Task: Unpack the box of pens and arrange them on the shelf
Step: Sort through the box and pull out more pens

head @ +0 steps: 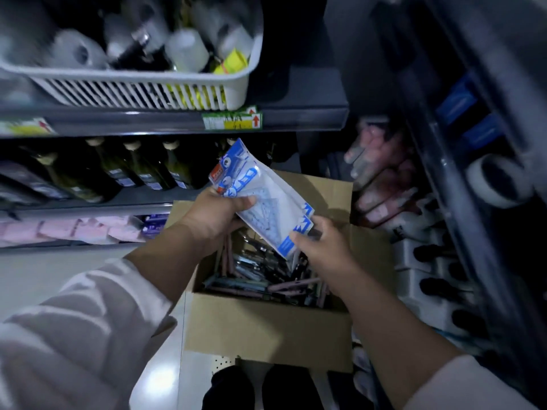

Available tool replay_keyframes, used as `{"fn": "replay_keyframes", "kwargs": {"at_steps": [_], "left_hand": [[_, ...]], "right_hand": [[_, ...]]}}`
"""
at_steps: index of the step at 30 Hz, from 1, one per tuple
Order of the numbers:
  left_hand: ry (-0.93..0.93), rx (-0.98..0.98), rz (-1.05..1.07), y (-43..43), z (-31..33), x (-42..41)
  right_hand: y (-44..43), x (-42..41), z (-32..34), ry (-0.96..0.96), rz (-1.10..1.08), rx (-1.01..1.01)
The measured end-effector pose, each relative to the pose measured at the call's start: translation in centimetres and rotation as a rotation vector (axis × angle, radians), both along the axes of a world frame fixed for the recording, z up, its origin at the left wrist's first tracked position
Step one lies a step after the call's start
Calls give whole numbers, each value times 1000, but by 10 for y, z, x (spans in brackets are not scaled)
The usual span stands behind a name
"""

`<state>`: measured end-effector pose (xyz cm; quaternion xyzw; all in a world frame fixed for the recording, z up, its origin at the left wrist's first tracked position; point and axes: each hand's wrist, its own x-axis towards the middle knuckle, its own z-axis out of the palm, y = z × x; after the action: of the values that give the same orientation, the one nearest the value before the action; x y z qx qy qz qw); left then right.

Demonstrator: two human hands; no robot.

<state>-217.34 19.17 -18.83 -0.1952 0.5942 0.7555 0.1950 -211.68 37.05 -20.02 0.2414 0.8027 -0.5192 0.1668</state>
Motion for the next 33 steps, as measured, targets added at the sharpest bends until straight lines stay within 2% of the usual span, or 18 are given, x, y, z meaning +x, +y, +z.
{"fn": "replay_keyframes", "kwargs": {"at_steps": [7,11,16,23,29,33], "left_hand": [[22,144,4,29,85,9],[37,180,-71,50,125,14],[66,80,-243,85,175,21],[206,104,-498,161,234,28],[428,-115,-815,249,256,59],[615,-285,-943,303,255,92]], "right_hand": [[16,4,79,-100,-292,-602],[35,12,126,3,-373,-725],[76,36,183,177,-404,-626],[158,89,239,409,-506,-486],[228,155,253,523,-670,-246],[259,208,253,573,-743,-57]]}}
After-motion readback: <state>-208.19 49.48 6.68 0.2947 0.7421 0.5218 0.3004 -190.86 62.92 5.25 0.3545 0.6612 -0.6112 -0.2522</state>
